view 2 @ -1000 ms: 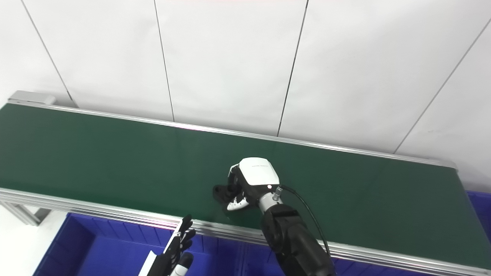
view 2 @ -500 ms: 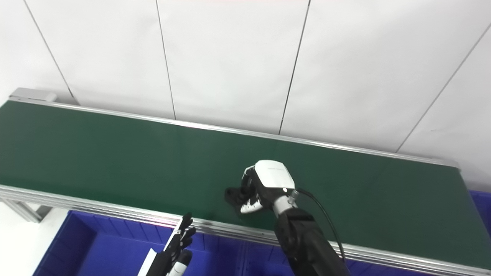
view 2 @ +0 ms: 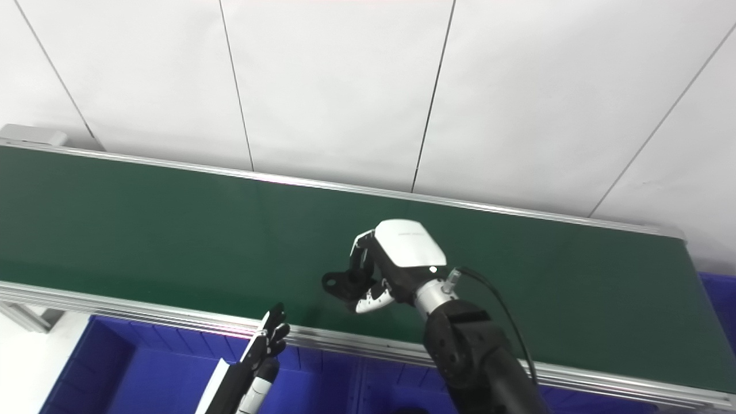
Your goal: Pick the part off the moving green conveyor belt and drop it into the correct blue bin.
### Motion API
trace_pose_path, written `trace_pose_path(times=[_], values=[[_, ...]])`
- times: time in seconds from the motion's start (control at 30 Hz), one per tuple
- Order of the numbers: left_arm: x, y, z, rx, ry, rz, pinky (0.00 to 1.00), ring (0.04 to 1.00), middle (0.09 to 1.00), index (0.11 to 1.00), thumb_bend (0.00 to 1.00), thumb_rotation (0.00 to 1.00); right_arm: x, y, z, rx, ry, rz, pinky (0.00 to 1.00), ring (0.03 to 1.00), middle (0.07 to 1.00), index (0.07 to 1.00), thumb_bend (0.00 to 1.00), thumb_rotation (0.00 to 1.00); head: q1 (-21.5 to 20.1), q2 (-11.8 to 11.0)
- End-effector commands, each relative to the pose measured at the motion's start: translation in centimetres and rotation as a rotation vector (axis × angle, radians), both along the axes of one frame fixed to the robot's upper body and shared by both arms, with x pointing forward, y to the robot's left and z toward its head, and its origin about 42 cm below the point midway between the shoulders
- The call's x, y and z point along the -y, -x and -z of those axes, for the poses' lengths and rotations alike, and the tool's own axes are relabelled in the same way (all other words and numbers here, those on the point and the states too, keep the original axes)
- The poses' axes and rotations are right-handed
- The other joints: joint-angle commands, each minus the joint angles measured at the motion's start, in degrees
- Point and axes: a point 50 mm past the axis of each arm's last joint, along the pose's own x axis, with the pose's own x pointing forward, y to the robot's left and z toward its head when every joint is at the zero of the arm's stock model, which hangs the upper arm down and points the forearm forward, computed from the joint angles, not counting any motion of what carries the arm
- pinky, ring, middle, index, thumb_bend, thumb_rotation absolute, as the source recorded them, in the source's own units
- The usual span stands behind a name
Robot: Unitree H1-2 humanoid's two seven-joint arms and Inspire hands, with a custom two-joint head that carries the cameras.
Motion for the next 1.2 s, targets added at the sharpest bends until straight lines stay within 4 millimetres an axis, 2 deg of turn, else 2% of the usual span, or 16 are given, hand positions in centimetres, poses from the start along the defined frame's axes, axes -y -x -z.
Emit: trace_pose_path(times=[0.0, 0.13, 0.3, 0.53, 0.57, 0.6, 0.63, 0.67, 0.7, 0.77, 0.83, 1.13, 1.17], values=[[-0.5, 0.2, -0.9, 0.016, 0.022, 0.005, 0.99, 0.987, 1.0, 1.0, 0.71, 1.0, 0.9, 0.7, -1.8, 0.063, 0.015, 0.007, 0.24, 0.306, 0.475, 0.487, 0.53, 0.0, -1.68, 0.38], [-1.3, 0.3, -1.2, -0.004, 0.029, 0.007, 1.0, 1.0, 1.0, 1.0, 0.74, 1.0, 2.6, 3.0, -1.8, 0.059, 0.031, 0.011, 0.24, 0.309, 0.475, 0.486, 0.53, 0.0, -3.97, 0.98], [-2.4, 0.1, -1.6, -0.011, 0.036, 0.007, 1.0, 1.0, 1.0, 1.0, 0.75, 1.0, 4.5, 6.6, -0.3, 0.01, 0.035, 0.048, 0.21, 0.273, 0.473, 0.485, 0.53, 0.0, -7.55, 2.24], [-4.1, -0.6, -2.4, -0.011, 0.011, 0.027, 1.0, 1.0, 1.0, 1.0, 0.74, 1.0, 5.6, 10.1, -0.3, -0.033, 0.063, 0.104, 0.19, 0.26, 0.473, 0.487, 0.53, 0.0, -12.54, 3.95], [-4.4, -0.7, -2.6, -0.009, 0.01, 0.028, 1.0, 1.0, 1.0, 1.0, 0.74, 1.0, 5.6, 10.4, -0.4, -0.036, 0.063, 0.108, 0.19, 0.251, 0.472, 0.486, 0.53, 0.0, -14.56, 4.67], [-4.7, -0.9, -2.7, -0.007, 0.009, 0.029, 1.0, 1.0, 1.0, 1.0, 0.75, 1.0, 5.7, 10.8, -0.5, -0.04, 0.067, 0.112, 0.18, 0.249, 0.472, 0.487, 0.53, 0.0, -14.89, 4.78], [-5.0, -1.0, -2.8, -0.005, 0.007, 0.029, 1.0, 1.0, 1.0, 1.0, 0.75, 1.0, 5.7, 11.0, -0.6, -0.041, 0.072, 0.113, 0.21, 0.275, 0.474, 0.487, 0.53, 0.0, -16.96, 5.54], [-5.2, -1.1, -2.9, -0.004, 0.006, 0.028, 1.0, 0.998, 1.0, 1.0, 0.76, 1.0, 5.6, 11.1, -0.7, -0.042, 0.076, 0.114, 0.22, 0.292, 0.475, 0.487, 0.53, 0.0, -16.96, 5.54], [-5.5, -1.3, -3.1, -0.005, 0.007, 0.027, 1.0, 0.997, 1.0, 1.0, 0.77, 1.0, 5.8, 11.2, -0.7, -0.039, 0.081, 0.115, 0.22, 0.29, 0.474, 0.487, 0.53, 0.0, -19.04, 6.35], [-5.9, -1.6, -3.4, -0.01, 0.013, 0.028, 1.0, 0.995, 1.0, 1.0, 0.78, 1.0, 6.0, 11.5, -0.8, -0.039, 0.095, 0.118, 0.22, 0.282, 0.474, 0.487, 0.53, 0.0, -20.5, 6.93], [-6.2, -1.9, -3.6, -0.02, 0.026, 0.031, 1.0, 0.999, 1.0, 1.0, 0.79, 1.0, 6.2, 11.8, -0.7, -0.051, 0.108, 0.121, 0.26, 0.316, 0.476, 0.487, 0.53, 0.0, -21.09, 7.22], [-6.7, -2.6, -3.8, -0.044, 0.052, 0.045, 1.0, 1.0, 1.0, 1.0, 0.8, 0.98, 6.5, 13.4, 0.5, -0.1, 0.162, 0.153, 0.22, 0.293, 0.475, 0.488, 0.53, 0.0, -20.98, 7.83], [-6.7, -2.7, -3.8, -0.043, 0.053, 0.045, 1.0, 1.0, 1.0, 1.0, 0.79, 0.98, 6.5, 13.5, 0.6, -0.097, 0.177, 0.153, 0.26, 0.34, 0.444, 0.516, 0.52, 0.0, -20.98, 7.83]])
